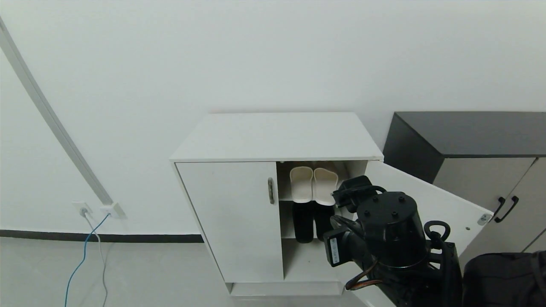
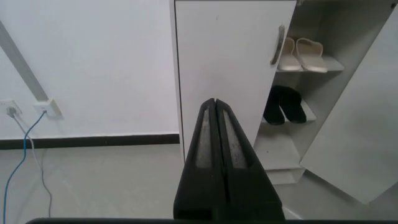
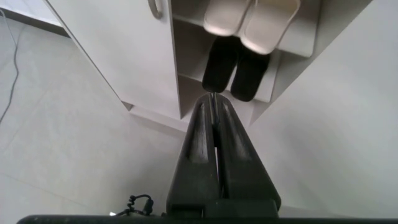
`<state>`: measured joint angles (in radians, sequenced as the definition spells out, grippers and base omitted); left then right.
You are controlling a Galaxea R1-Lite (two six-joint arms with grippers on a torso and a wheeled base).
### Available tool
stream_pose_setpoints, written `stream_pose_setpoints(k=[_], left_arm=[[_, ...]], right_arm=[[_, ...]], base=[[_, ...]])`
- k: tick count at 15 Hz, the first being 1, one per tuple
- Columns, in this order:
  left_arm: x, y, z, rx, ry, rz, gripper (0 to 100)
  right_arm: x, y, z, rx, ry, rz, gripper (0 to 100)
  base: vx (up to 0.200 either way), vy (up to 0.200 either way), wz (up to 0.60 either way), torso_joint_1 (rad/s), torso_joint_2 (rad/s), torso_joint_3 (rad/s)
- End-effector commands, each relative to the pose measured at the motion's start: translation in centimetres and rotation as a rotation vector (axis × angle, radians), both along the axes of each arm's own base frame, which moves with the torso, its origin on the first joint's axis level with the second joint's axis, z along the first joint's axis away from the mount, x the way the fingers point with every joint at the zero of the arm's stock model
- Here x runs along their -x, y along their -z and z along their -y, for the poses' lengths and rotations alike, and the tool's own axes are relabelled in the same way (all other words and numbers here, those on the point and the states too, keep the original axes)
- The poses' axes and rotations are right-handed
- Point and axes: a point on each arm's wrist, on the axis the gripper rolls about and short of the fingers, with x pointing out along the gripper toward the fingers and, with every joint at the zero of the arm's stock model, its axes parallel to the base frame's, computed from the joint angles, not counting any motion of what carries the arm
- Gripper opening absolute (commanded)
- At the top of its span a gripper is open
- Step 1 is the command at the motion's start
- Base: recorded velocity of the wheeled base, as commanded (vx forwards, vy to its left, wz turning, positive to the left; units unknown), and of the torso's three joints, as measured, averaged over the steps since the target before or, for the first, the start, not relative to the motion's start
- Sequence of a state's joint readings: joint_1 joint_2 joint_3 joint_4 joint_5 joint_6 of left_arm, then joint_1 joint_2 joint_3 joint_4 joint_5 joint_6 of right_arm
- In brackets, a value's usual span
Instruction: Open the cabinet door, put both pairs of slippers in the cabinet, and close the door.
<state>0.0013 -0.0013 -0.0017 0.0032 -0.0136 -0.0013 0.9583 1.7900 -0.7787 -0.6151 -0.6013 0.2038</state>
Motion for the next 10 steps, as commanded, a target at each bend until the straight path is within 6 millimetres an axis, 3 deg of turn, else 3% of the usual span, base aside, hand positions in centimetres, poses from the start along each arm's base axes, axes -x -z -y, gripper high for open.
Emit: stream_pose_setpoints(k=[1, 6, 10], left_arm=[[-0.01, 0.00, 0.00, 0.000, 0.000, -0.001, 0], [-0.01, 0.00, 0.00, 0.000, 0.000, -0.001, 0], [-0.01, 0.00, 0.00, 0.000, 0.000, -0.001, 0]], right_arm=[[0.02, 0.03, 0.00, 0.001, 0.000, -0.001, 0], [-0.04, -0.07, -0.01, -0.012, -0.003, 0.006, 0], [0.00, -0.14, 0.21, -0.001, -0.007, 0.018, 0]], base=[[0.000, 0.000, 0.00, 0.246, -0.58, -0.334], [0.000, 0.000, 0.00, 0.258, -0.59, -0.329], [0.000, 0.000, 0.00, 0.188, -0.41, -0.227]])
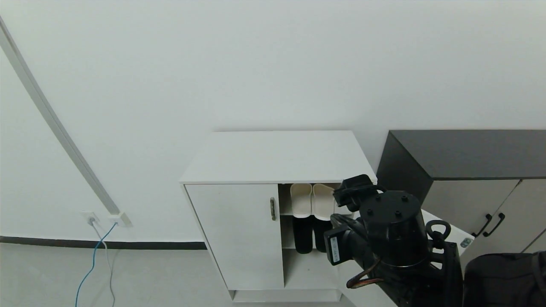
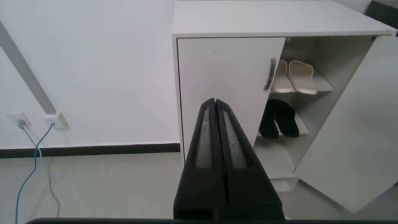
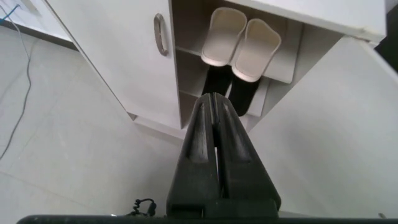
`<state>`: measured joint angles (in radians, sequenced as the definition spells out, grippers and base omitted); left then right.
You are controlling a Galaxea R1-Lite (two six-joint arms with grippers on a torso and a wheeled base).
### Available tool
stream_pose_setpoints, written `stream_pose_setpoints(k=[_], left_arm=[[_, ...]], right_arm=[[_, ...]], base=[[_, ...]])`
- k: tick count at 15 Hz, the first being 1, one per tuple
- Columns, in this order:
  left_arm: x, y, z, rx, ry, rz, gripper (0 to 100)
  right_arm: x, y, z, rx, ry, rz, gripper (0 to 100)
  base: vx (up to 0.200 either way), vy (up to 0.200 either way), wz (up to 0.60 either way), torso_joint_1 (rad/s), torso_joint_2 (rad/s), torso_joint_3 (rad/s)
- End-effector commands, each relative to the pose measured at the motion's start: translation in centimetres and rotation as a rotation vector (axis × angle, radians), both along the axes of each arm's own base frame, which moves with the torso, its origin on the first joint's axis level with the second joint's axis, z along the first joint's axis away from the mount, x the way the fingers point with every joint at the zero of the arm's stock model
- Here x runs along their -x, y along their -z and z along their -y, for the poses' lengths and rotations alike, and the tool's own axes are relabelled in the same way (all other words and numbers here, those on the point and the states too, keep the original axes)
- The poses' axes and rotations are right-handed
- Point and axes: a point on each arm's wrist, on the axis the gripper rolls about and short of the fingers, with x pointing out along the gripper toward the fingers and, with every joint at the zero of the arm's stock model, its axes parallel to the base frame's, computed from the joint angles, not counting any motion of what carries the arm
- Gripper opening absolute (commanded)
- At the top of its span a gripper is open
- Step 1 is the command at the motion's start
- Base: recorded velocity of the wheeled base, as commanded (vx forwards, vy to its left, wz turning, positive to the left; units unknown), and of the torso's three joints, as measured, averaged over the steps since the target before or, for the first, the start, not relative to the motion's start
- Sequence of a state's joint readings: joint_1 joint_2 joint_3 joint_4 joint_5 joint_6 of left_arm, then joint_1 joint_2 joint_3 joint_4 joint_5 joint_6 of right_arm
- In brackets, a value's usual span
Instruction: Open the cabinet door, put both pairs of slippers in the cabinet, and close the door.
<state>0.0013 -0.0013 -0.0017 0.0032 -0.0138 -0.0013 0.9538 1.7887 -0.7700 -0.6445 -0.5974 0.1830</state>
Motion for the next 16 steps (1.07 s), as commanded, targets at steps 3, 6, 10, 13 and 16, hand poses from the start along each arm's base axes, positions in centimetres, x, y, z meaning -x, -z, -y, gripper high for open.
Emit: stream_pose_setpoints(k=[3, 6, 10, 13, 16], left_arm=[[-0.01, 0.00, 0.00, 0.000, 0.000, -0.001, 0], [-0.01, 0.00, 0.00, 0.002, 0.000, -0.001, 0], [-0.01, 0.00, 0.00, 0.002, 0.000, -0.001, 0], [-0.01, 0.00, 0.00, 0.002, 0.000, -0.001, 0], [-0.01, 0.00, 0.00, 0.002, 0.000, -0.001, 0]], right_arm=[[0.16, 0.00, 0.29, -0.007, -0.001, 0.015, 0], [0.04, 0.22, 0.68, 0.006, 0.006, 0.012, 0], [0.00, 0.62, 0.63, 0.019, 0.002, 0.004, 0], [0.10, 0.68, 0.69, 0.016, -0.021, -0.005, 0], [0.01, 0.69, 0.71, 0.013, -0.020, -0.004, 0]], base=[[0.000, 0.000, 0.00, 0.167, -0.37, -0.204], [0.000, 0.000, 0.00, 0.041, -0.08, -0.036], [0.000, 0.000, 0.00, 0.000, 0.00, 0.000], [0.000, 0.000, -0.60, 0.002, 0.00, -0.001], [0.000, 0.000, -0.60, -0.001, 0.00, 0.002]])
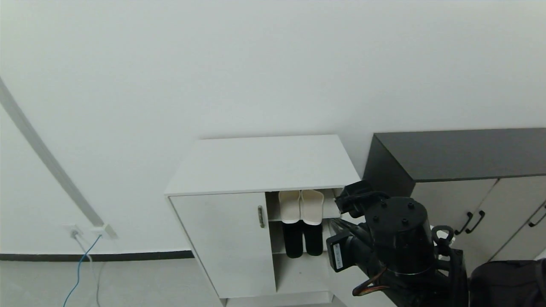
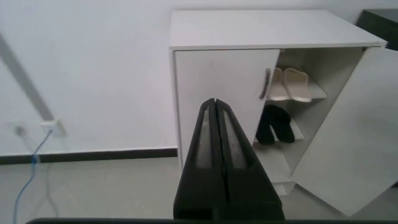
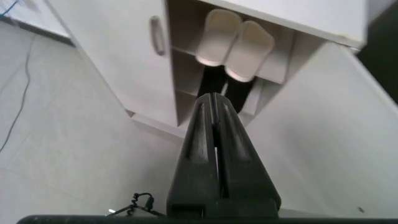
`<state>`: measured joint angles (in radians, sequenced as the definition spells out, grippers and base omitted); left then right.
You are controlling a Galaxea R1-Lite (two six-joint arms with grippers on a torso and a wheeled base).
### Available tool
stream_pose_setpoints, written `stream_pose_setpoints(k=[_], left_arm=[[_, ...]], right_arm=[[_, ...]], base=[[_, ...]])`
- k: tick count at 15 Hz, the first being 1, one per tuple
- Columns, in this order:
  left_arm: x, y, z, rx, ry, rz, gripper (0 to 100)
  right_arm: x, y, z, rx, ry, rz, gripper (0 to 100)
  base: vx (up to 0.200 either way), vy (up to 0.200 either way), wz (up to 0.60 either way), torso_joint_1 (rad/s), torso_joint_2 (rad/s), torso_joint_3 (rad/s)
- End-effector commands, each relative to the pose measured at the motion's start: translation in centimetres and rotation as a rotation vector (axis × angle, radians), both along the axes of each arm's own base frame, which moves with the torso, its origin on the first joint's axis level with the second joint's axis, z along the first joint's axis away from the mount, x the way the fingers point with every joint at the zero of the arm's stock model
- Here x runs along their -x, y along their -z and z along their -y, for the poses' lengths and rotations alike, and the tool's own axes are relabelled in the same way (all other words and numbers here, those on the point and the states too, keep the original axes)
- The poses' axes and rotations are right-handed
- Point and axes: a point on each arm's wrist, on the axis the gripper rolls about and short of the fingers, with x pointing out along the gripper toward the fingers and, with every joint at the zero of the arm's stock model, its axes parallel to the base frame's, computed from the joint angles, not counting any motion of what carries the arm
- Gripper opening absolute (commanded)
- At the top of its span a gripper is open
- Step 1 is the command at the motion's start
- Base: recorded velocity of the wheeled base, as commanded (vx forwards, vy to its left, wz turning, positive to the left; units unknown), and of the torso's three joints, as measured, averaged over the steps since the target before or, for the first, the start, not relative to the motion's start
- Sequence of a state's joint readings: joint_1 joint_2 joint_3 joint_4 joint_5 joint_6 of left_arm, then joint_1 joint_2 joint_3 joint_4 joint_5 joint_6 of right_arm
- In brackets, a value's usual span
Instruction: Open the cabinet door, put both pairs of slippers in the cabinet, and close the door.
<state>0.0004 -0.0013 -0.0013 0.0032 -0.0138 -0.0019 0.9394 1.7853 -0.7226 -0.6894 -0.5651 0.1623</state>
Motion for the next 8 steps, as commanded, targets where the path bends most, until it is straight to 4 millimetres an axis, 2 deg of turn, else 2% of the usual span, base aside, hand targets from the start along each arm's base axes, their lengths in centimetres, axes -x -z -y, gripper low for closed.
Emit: stream_pose_setpoints(k=[1, 8], left_arm=[[-0.01, -0.01, 0.00, 0.000, -0.001, -0.001, 0], [-0.01, -0.01, 0.00, 0.001, -0.001, -0.001, 0]], right_arm=[[-0.01, 0.06, 0.02, -0.004, 0.002, 0.003, 0], [-0.15, 0.32, 0.07, 0.004, 0.002, 0.010, 0]], base=[[0.000, 0.000, 0.00, 0.000, 0.00, 0.000], [0.000, 0.000, 0.00, 0.000, 0.00, 0.000]])
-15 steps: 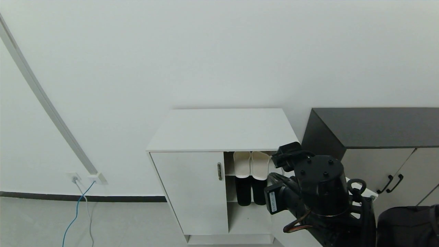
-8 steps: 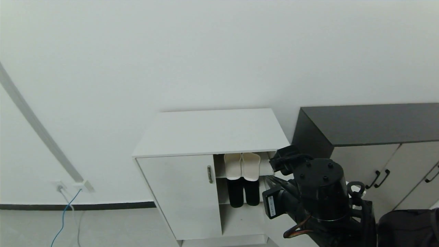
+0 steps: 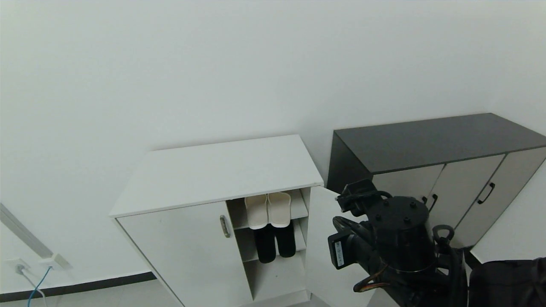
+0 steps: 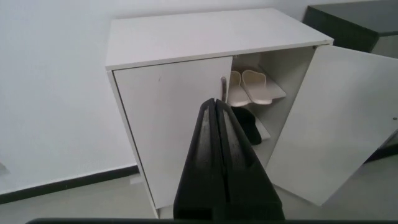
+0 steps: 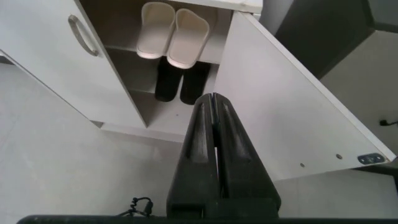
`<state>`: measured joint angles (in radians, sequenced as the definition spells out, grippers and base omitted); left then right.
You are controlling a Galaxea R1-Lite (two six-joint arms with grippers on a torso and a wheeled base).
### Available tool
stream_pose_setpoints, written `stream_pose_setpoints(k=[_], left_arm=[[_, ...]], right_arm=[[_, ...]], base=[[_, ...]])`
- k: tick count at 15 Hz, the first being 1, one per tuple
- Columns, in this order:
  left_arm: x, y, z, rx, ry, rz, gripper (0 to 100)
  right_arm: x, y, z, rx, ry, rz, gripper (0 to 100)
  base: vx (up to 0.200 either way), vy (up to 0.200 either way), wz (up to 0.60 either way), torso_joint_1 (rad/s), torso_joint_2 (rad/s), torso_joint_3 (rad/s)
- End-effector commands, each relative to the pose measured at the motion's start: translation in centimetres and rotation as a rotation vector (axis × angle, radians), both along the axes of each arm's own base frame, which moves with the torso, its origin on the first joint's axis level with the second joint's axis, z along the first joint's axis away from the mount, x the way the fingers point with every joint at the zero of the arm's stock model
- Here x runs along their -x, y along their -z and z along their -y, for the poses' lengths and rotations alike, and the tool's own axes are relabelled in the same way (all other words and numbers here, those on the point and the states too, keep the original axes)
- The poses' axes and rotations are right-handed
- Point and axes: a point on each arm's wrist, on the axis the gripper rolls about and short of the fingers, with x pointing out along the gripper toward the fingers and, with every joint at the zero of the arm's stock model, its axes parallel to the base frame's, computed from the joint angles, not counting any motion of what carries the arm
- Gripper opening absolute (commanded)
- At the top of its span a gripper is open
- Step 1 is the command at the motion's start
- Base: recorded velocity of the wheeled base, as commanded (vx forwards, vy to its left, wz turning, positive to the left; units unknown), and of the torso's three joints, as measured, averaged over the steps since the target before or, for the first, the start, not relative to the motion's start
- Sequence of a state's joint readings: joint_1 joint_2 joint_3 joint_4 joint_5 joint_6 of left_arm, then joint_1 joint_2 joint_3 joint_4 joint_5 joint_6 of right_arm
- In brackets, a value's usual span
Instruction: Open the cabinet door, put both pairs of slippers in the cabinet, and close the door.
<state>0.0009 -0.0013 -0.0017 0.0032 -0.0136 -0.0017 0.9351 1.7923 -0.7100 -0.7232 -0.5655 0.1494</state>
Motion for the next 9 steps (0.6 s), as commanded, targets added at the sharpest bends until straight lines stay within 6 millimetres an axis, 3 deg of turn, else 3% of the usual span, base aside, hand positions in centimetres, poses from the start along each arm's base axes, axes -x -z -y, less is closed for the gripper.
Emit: stream_pose_setpoints(k=[1, 2, 5, 9], left_arm=[[0.0, 0.0, 0.0, 0.000, 0.000, -0.001, 0], [0.0, 0.0, 0.0, 0.000, 0.000, -0.001, 0], [0.0, 0.0, 0.0, 0.000, 0.000, -0.001, 0], [0.0, 0.0, 0.0, 0.001, 0.000, -0.001, 0]], right_arm=[[0.0, 0.1, 0.0, 0.004, 0.001, -0.002, 0], [0.0, 0.1, 0.0, 0.004, 0.001, -0.002, 0], [-0.1, 0.2, -0.1, 0.002, 0.001, 0.000, 0], [-1.4, 0.8, 0.2, 0.007, 0.007, -0.013, 0]], base=[[0.000, 0.000, 0.00, 0.000, 0.00, 0.000], [0.000, 0.000, 0.00, 0.000, 0.00, 0.000], [-0.200, 0.000, 0.00, 0.006, 0.00, -0.002], [0.000, 0.000, 0.00, 0.000, 0.00, 0.000]])
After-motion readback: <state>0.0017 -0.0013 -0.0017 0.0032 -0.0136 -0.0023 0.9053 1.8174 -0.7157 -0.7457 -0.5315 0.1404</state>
